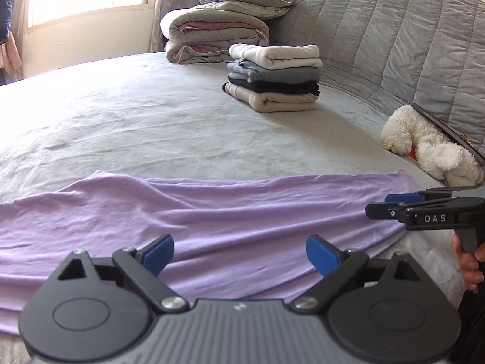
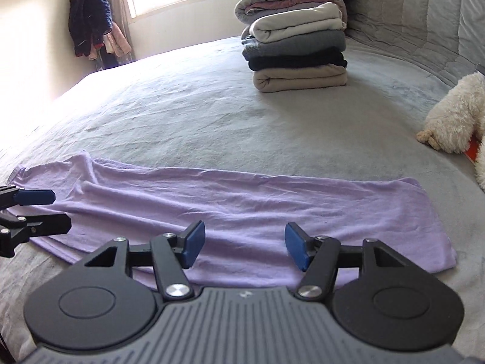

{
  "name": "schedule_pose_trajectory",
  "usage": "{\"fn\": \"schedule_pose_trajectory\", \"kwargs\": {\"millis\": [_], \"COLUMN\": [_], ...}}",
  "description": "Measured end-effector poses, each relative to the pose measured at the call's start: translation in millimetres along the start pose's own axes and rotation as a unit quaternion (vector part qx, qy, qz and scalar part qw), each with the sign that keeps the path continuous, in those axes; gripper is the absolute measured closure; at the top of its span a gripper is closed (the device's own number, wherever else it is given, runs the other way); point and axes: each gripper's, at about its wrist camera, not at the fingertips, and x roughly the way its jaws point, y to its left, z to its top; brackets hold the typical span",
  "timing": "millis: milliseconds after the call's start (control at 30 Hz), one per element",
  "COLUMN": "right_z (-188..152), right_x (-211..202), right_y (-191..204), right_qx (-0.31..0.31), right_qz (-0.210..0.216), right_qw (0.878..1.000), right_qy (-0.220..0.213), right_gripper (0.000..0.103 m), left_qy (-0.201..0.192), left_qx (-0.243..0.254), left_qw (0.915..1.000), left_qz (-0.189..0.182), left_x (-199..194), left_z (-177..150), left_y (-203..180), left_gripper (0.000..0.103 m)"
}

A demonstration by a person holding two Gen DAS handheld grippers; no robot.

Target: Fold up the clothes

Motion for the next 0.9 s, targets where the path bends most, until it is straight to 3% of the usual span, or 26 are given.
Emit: {"fn": "schedule_pose_trajectory", "kwargs": {"millis": [333,533,767,900], "right_z": [-16.2,-25.7,-27.4,-28.3], "right_x": [11.1,19.0,27.9,30.6], "right_y": [66.8,105.3,135.7,149.5], "right_qx": [-0.141,-0.219,-0.262,-0.280], "right_qz": [0.080,0.126,0.145,0.157], "right_qw": [0.986,0.967,0.953,0.947], "right_qy": [-0.029,-0.040,-0.035,-0.034], "right_gripper": [0.043,0.064,0.066,0.066], "left_qy": [-0.032,-0.049,-0.066,-0.080], "left_qx": [-0.057,-0.115,-0.211,-0.271], "left_qw": [0.9968,0.9912,0.9735,0.9567], "left_qz": [0.046,0.044,0.060,0.070], "left_x": [-29.1,-45.5,-59.8,-61.2], "left_z": [-40.1,-54.8,-61.4,-65.5], "left_y": [64.3,93.7,119.1,138.0], "left_gripper": [0.009,0.031,0.034,0.040]}}
